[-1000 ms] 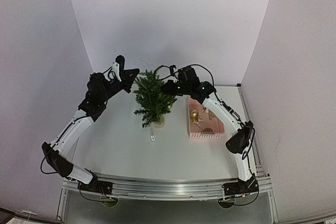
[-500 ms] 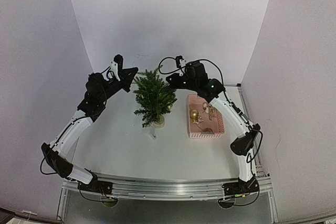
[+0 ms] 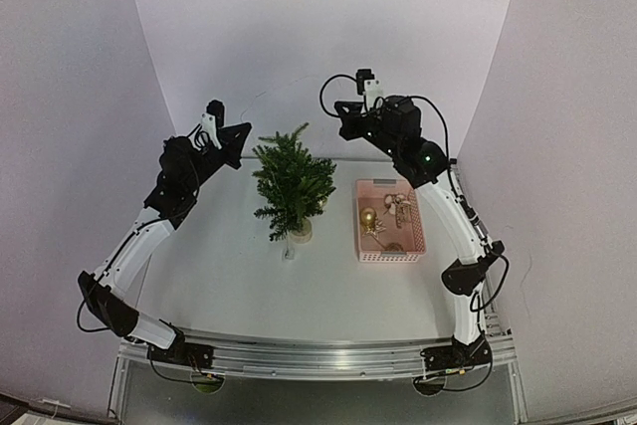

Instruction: Decorate the small christmas tree

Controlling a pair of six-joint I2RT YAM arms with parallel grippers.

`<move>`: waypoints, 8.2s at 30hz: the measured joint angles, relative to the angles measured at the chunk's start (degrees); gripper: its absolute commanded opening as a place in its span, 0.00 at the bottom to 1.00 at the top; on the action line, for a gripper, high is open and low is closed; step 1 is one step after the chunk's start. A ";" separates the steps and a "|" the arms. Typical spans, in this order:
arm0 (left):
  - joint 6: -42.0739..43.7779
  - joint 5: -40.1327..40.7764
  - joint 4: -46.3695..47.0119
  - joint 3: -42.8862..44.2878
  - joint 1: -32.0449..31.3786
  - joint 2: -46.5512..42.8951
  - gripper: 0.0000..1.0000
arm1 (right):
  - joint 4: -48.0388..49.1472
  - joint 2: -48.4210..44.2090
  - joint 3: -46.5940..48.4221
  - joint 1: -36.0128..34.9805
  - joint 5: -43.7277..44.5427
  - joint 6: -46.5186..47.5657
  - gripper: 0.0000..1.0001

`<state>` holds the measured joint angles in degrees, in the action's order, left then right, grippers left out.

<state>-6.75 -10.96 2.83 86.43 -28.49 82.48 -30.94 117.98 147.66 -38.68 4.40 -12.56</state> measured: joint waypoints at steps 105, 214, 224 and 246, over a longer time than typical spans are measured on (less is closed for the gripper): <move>5.08 -17.53 -15.66 -15.97 -10.94 -8.83 0.66 | 29.53 -19.29 -66.90 0.63 -33.98 -44.24 0.00; 14.74 -9.05 -27.32 -9.65 -4.88 2.66 0.37 | 33.27 -31.07 -73.60 -3.11 -25.17 -31.71 0.64; 14.27 -9.00 -30.72 -11.41 -4.03 -2.37 0.65 | 31.72 -31.07 -73.60 -3.13 -25.39 -29.14 0.64; 8.99 -10.01 -11.50 -48.19 -4.07 -20.38 0.66 | 29.12 -33.87 -74.72 -3.13 -22.78 -24.40 0.65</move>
<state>2.24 -20.97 -8.67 38.24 -32.56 62.10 -1.83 84.12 72.95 -41.80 -18.38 -36.96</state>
